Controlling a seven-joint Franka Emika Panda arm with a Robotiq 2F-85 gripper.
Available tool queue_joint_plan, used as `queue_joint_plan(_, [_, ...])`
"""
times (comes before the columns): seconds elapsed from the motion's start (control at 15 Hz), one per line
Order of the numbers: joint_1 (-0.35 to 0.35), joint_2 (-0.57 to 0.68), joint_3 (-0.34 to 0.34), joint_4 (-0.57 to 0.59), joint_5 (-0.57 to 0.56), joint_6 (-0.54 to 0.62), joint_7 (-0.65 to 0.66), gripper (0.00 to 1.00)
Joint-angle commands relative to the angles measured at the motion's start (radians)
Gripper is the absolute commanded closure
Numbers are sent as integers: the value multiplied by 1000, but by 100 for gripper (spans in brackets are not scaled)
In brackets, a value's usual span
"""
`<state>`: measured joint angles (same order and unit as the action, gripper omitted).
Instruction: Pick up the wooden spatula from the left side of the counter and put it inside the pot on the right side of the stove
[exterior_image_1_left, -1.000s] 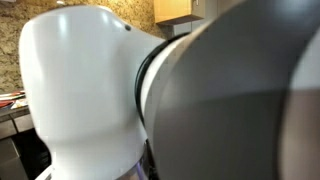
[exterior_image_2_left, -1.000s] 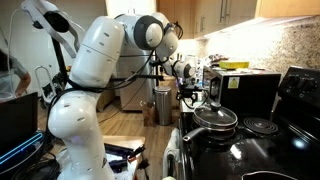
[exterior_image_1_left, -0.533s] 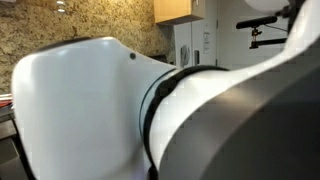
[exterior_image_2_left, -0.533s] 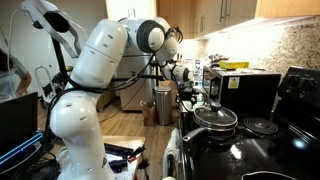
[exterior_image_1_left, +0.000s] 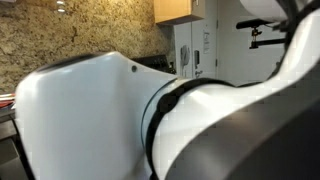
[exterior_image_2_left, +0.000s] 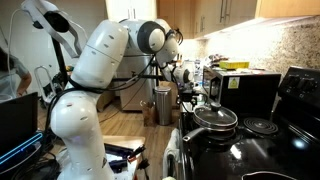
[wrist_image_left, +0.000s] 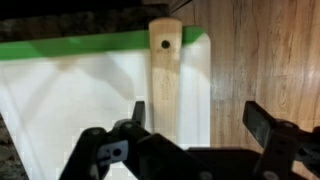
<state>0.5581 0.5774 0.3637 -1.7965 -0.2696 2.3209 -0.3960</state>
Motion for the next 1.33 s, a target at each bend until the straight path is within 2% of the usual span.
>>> queue_joint_plan(0.0, [13, 4, -18, -2, -55, 31, 44, 0])
queue_joint_plan(0.33, [15, 10, -32, -2, -80, 45, 50, 0])
queue_joint_plan(0.4, [15, 12, -32, -1, -83, 43, 48, 7])
queue_joint_plan(0.47, [15, 14, -33, 0, -84, 44, 48, 26])
queue_joint_plan(0.67, [14, 14, -32, 0, -84, 43, 46, 47])
queue_joint_plan(1.13, [13, 7, -29, -7, -79, 46, 48, 92])
queue_joint_plan(1.2, [12, 6, -28, -7, -78, 47, 49, 96])
queue_joint_plan(1.27, [13, 6, -29, -7, -79, 48, 49, 93])
